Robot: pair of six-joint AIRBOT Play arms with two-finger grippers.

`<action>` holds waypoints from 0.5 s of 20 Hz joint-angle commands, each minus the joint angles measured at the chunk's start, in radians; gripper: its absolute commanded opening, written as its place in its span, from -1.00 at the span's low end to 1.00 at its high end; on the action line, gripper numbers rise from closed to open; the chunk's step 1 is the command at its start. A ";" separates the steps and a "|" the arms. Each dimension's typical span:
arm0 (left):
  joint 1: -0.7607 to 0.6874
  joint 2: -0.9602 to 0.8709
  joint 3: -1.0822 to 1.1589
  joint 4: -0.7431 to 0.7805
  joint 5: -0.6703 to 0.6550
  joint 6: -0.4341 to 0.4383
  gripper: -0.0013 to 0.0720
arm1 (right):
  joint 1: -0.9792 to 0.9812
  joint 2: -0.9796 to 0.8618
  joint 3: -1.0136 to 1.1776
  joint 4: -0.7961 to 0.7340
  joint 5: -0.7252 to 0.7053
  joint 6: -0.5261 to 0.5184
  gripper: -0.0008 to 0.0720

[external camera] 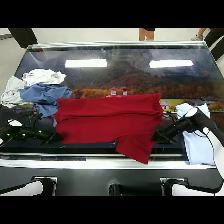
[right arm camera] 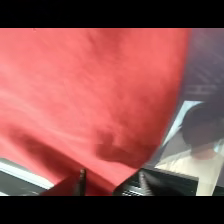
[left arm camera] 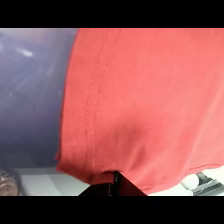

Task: Fold the shirts.

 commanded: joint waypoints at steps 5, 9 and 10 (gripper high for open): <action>0.000 0.013 0.056 -0.004 -0.061 0.062 -0.88 | 0.004 0.051 -0.017 0.037 -0.079 -0.030 -0.86; 0.000 0.049 0.196 -0.006 -0.133 0.055 -0.88 | 0.004 0.175 0.085 0.049 -0.075 -0.021 -0.87; -0.005 0.049 0.237 -0.006 -0.150 0.040 -0.89 | 0.004 0.181 0.126 0.060 -0.078 -0.005 -0.87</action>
